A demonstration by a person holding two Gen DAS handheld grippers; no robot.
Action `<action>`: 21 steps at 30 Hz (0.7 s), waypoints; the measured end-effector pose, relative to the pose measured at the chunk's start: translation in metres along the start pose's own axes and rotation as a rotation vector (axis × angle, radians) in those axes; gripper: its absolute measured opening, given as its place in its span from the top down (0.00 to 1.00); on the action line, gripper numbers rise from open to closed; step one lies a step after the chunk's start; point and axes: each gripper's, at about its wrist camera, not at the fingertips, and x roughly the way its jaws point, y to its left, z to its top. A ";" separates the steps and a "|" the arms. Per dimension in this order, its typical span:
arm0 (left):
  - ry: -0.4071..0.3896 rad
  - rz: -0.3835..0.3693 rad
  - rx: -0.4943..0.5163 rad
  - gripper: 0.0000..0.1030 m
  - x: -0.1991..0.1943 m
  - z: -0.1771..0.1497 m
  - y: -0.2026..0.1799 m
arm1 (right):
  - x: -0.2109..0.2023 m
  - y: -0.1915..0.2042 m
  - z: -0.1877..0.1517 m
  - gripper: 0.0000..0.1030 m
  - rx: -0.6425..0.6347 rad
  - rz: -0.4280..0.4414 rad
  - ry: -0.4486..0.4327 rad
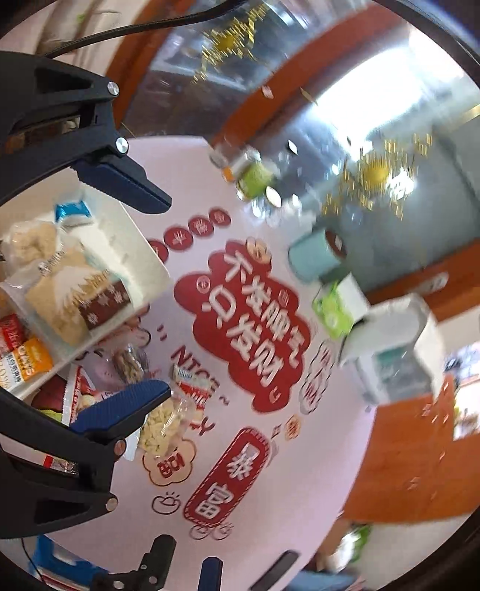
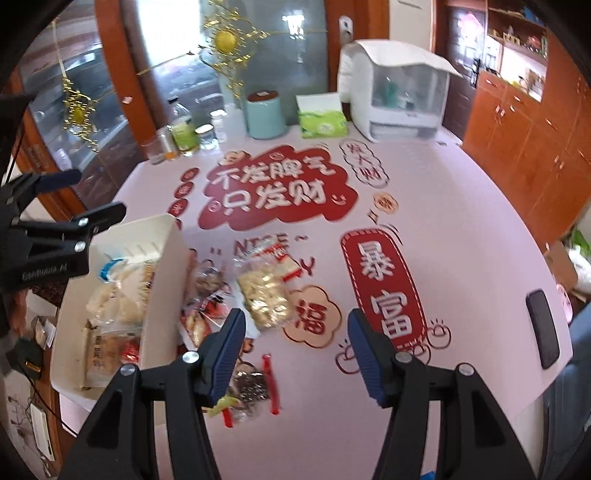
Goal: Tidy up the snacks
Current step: 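Grasp the white DONGZAO bag with left gripper from the snack pile, then grasp the clear puffed-snack bag with right gripper while left carries DONGZAO bag to tray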
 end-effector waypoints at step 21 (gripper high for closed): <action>0.434 -0.268 0.310 0.29 0.130 -0.047 -0.118 | 0.083 -0.033 -0.014 0.44 0.054 0.023 0.161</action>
